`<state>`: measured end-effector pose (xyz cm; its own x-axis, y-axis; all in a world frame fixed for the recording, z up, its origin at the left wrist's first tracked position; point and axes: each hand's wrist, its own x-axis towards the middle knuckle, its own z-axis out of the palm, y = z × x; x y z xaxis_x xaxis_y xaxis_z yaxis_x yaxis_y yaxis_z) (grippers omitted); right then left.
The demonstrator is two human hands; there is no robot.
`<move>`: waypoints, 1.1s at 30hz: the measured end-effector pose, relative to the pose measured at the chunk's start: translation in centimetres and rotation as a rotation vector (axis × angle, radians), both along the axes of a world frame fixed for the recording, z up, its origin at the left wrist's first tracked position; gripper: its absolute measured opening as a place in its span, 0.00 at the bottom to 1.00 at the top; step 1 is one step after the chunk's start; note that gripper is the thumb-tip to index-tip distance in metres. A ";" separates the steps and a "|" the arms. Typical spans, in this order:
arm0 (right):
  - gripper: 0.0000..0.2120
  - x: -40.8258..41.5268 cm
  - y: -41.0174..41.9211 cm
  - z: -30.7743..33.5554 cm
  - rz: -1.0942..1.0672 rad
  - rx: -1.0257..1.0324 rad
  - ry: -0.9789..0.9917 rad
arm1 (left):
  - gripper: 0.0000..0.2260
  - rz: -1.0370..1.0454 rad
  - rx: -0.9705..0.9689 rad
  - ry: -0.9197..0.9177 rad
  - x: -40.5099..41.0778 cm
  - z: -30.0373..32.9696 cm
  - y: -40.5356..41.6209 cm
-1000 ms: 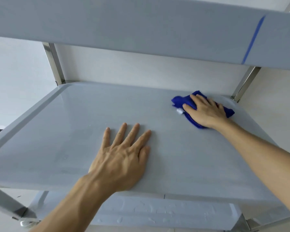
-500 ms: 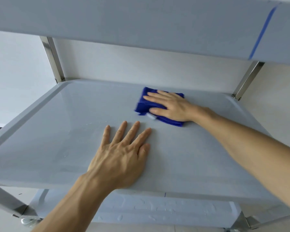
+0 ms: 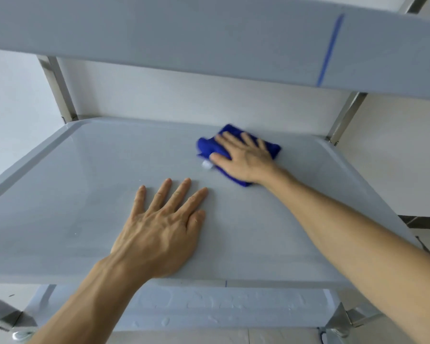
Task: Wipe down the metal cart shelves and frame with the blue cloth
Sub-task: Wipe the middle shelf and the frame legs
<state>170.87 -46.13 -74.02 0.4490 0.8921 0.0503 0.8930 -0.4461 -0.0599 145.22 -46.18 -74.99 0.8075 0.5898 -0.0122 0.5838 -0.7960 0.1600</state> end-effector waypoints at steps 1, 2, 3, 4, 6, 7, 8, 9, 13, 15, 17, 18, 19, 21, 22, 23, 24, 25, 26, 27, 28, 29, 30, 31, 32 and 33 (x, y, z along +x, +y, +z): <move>0.32 -0.7 -1.6 0.0 0.116 -0.009 0.005 | 0.27 -0.003 0.006 0.010 0.0 0.0 0.0; 0.32 -1.0 -3.6 -0.1 0.222 -0.007 0.012 | 0.27 -0.004 0.012 0.016 0.0 0.0 0.0; 0.32 -0.9 -5.8 -0.2 0.304 0.001 0.026 | 0.26 -0.004 0.018 0.020 0.0 0.0 0.0; 0.31 -0.3 -8.0 0.0 0.344 0.005 0.045 | 0.26 -0.006 0.023 0.024 0.1 0.0 0.0; 0.29 2.3 -11.8 0.5 0.261 0.011 0.060 | 0.26 -0.008 0.024 0.021 0.2 0.0 -0.1; 0.31 4.0 -13.0 0.7 0.154 0.012 0.062 | 0.26 -0.005 0.019 0.018 0.1 0.0 -0.1; 0.34 6.0 -13.8 0.8 0.029 0.004 0.058 | 0.26 -0.001 0.014 0.019 0.1 0.0 -0.2; 0.36 8.0 -14.2 0.9 -0.101 -0.020 0.049 | 0.26 0.002 0.013 0.021 0.1 0.1 -0.2; 0.34 13.5 -11.3 1.3 -0.426 -0.051 0.022 | 0.25 0.008 0.016 0.019 0.2 0.0 -0.2; 0.35 13.7 -8.8 1.5 -0.492 -0.054 0.052 | 0.26 0.008 0.011 0.021 0.2 0.0 -0.2; 0.35 12.9 -6.9 1.5 -0.487 -0.059 0.080 | 0.26 0.008 -0.001 0.014 0.0 0.0 0.0; 0.35 12.2 -6.5 1.5 -0.449 -0.062 0.087 | 0.26 0.006 -0.005 0.013 0.0 0.1 0.0; 0.35 11.3 -6.4 1.6 -0.386 -0.068 0.096 | 0.27 0.003 -0.006 0.014 0.0 0.1 0.0; 0.33 9.2 -7.6 1.5 -0.217 -0.086 0.099 | 0.27 0.001 -0.005 0.015 0.0 0.0 0.0; 0.32 8.2 -8.8 1.3 -0.125 -0.087 0.087 | 0.27 0.002 -0.002 0.013 -0.1 0.0 0.0; 0.32 7.2 -10.4 1.1 -0.047 -0.081 0.076 | 0.27 0.000 0.001 0.013 0.0 -0.1 0.1; 0.33 6.4 -12.4 0.9 -0.001 -0.069 0.077 | 0.26 -0.002 0.004 0.013 0.0 -0.1 0.1; 0.34 5.9 -14.3 0.8 -0.003 -0.051 0.088 | 0.26 -0.004 0.007 0.011 0.0 -0.1 0.1; 0.34 6.1 -15.8 0.6 -0.048 -0.029 0.081 | 0.26 -0.003 0.007 0.009 0.0 -0.1 0.2; 0.34 6.9 -16.9 0.5 -0.123 -0.009 0.056 | 0.26 -0.002 0.007 0.009 0.0 -0.2 0.1; 0.34 8.2 -17.5 0.5 -0.217 0.004 0.030 | 0.26 -0.002 0.007 0.010 0.1 -0.2 0.1; 0.33 9.7 -17.7 0.6 -0.312 0.009 0.025 | 0.26 -0.002 0.006 0.013 0.1 -0.2 0.0; 0.33 11.2 -17.4 0.9 -0.397 0.016 0.060 | 0.26 0.000 0.006 0.013 0.1 -0.2 0.0; 0.33 12.8 -17.0 1.2 -0.467 0.034 0.136 | 0.27 0.003 0.006 0.011 0.1 -0.2 0.0; 0.33 14.1 -16.3 1.6 -0.525 0.067 0.228 | 0.27 0.006 0.008 0.009 0.2 -0.2 0.0; 0.34 15.1 -15.4 1.9 -0.577 0.101 0.297 | 0.27 0.010 0.008 0.008 0.2 -0.1 0.0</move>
